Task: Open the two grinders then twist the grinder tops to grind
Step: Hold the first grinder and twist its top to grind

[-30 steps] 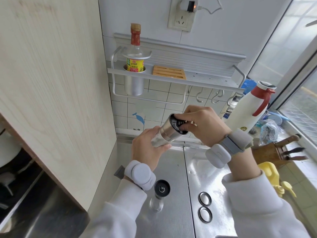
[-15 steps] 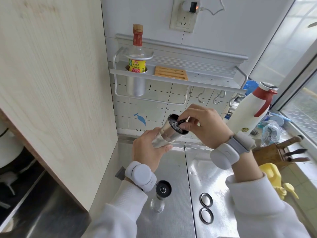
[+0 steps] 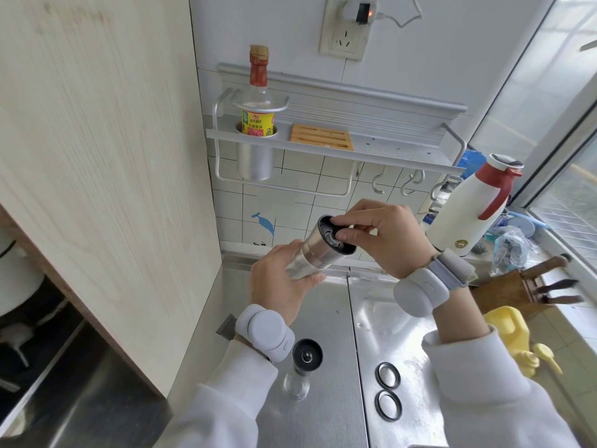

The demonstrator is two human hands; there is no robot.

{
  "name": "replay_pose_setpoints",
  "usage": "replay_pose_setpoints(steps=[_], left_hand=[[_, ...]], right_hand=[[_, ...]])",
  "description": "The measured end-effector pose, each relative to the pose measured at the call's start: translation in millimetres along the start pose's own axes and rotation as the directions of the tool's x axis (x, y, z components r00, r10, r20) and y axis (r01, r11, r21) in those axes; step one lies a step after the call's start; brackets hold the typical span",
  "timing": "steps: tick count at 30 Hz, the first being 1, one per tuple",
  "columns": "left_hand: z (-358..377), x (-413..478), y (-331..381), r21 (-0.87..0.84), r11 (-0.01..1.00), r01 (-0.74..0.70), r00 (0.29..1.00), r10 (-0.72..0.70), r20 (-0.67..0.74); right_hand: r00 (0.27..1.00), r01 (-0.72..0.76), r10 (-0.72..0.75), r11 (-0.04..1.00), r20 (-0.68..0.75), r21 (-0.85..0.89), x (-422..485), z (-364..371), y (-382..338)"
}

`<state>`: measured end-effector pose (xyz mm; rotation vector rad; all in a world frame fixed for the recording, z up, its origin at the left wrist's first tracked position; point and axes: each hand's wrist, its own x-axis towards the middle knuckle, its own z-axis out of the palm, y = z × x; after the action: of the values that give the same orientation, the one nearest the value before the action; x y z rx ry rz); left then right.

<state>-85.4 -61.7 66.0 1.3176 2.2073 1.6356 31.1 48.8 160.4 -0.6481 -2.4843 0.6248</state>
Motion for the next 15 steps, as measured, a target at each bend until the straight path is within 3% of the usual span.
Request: replay_pose_setpoints(steps=[8,15], left_hand=[[0.3,-1.3,0.9,0.0,1.0,0.017,1.0,-0.017,-0.008],[-3.1,-2.1,4.7,0.019,1.0,0.004,1.0,-0.004,-0.008]], right_hand=[[0.999,0.045,-0.045,0.995,-0.001,-0.092,-4.4,-1.4,-0.8],[0.996,0.071,-0.069,0.997,0.055,-0.037,-6.2,-5.4,-2.9]])
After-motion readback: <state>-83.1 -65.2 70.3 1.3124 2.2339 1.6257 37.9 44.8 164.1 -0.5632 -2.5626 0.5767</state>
